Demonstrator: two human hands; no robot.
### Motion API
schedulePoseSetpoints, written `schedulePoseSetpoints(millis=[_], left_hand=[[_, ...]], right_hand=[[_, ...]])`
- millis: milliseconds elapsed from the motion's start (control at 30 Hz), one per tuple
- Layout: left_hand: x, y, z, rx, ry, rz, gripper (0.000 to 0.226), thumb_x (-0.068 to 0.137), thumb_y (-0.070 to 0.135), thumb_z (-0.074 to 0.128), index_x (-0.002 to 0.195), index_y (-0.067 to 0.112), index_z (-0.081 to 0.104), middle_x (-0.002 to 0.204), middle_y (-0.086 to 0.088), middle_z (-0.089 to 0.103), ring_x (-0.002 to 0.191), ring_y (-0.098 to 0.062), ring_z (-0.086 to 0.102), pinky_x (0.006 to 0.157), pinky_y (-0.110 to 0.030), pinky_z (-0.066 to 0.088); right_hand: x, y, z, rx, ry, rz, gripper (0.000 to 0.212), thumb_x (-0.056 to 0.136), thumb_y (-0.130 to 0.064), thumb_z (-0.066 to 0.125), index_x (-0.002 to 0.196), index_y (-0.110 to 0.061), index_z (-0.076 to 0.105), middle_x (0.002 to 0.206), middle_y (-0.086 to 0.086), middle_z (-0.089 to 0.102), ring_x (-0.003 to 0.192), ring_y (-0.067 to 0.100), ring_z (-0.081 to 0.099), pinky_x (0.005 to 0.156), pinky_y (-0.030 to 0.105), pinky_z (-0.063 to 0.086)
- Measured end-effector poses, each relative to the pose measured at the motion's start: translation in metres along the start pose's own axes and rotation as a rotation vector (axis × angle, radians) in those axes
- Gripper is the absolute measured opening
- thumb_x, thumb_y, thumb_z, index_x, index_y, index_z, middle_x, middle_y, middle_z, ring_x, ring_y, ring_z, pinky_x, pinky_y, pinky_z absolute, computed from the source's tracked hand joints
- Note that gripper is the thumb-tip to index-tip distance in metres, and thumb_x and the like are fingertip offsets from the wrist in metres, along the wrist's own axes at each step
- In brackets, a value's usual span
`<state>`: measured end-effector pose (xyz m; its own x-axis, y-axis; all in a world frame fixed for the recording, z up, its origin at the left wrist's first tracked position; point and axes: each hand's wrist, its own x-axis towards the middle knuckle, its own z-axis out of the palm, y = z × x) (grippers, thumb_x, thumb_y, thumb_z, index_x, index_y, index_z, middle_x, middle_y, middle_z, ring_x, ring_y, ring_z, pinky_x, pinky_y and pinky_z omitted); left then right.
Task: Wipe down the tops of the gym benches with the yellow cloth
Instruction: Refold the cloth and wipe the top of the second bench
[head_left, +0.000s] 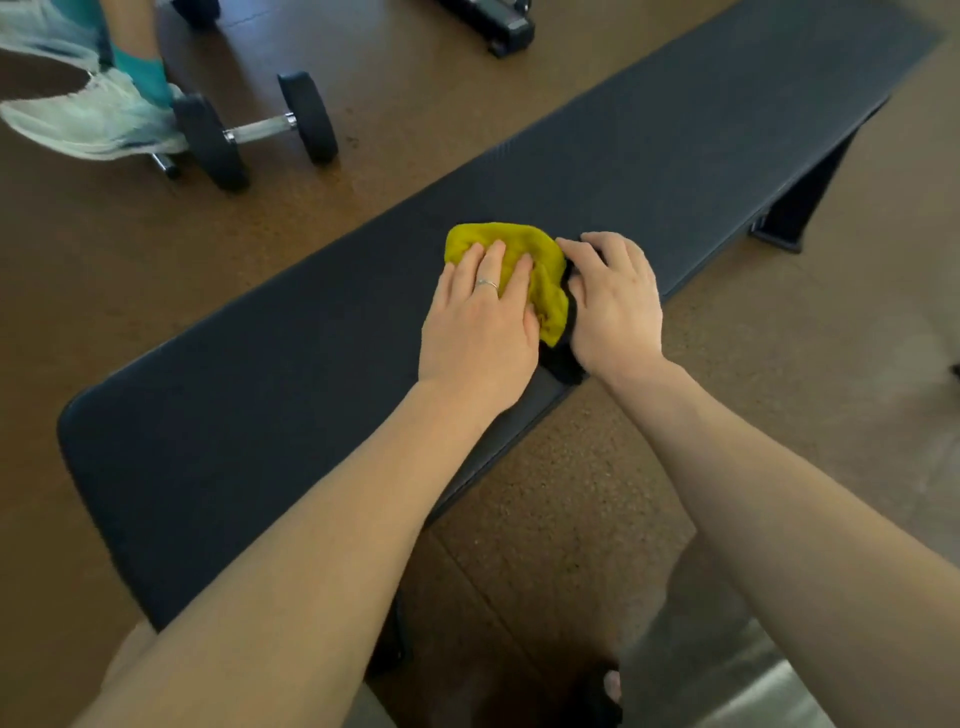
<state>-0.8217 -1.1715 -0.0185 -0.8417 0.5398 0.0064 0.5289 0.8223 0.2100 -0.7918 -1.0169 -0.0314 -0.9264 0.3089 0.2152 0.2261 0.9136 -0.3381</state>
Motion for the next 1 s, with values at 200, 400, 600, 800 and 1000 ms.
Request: schedulePoseSetpoints(millis=[200, 400, 600, 800, 1000], left_hand=[[-0.011, 0.002, 0.000, 0.046, -0.003, 0.018, 0.057, 0.109, 0.040, 0.028, 0.162, 0.020, 0.026, 0.170, -0.010, 0.022, 0.157, -0.030, 0.017, 0.128, -0.046, 0.013], [0.014, 0.005, 0.002, 0.038, 0.029, -0.047, 0.056, 0.108, 0.040, 0.026, 0.161, 0.024, 0.029, 0.168, -0.007, 0.027, 0.156, -0.028, 0.020, 0.128, -0.046, 0.017], [0.067, 0.012, 0.006, 0.032, 0.077, -0.216, 0.055, 0.107, 0.040, 0.027, 0.160, 0.025, 0.033, 0.167, -0.005, 0.029, 0.156, -0.026, 0.022, 0.128, -0.045, 0.017], [0.121, 0.013, 0.008, 0.044, 0.116, -0.441, 0.058, 0.105, 0.042, 0.023, 0.160, 0.025, 0.033, 0.167, -0.007, 0.030, 0.155, -0.029, 0.024, 0.128, -0.046, 0.018], [0.148, 0.010, 0.010, 0.048, 0.138, -0.568, 0.053, 0.108, 0.035, 0.030, 0.159, 0.022, 0.034, 0.162, -0.007, 0.037, 0.151, -0.030, 0.029, 0.127, -0.046, 0.019]], right_hand=[[0.048, 0.023, -0.042, 0.042, -0.253, -0.025, 0.040, 0.099, -0.011, 0.042, 0.134, -0.016, 0.062, 0.135, 0.007, 0.058, 0.127, 0.029, 0.051, 0.106, 0.039, 0.041], [0.100, 0.032, -0.020, 0.029, -0.291, -0.239, 0.046, 0.106, -0.030, 0.035, 0.149, -0.021, 0.048, 0.156, 0.005, 0.046, 0.146, 0.026, 0.038, 0.120, 0.045, 0.029], [0.127, 0.048, 0.001, -0.001, -0.270, -0.365, 0.048, 0.109, -0.038, 0.026, 0.153, -0.028, 0.043, 0.162, 0.001, 0.037, 0.152, 0.025, 0.028, 0.124, 0.046, 0.017], [0.197, 0.081, 0.002, -0.031, -0.336, -0.483, 0.054, 0.107, -0.042, 0.021, 0.158, -0.028, 0.033, 0.167, 0.002, 0.027, 0.155, 0.025, 0.020, 0.126, 0.047, 0.013], [0.205, 0.093, 0.009, -0.019, -0.321, -0.528, 0.056, 0.107, -0.043, 0.014, 0.160, -0.030, 0.026, 0.169, 0.000, 0.020, 0.156, 0.022, 0.013, 0.127, 0.049, 0.010]])
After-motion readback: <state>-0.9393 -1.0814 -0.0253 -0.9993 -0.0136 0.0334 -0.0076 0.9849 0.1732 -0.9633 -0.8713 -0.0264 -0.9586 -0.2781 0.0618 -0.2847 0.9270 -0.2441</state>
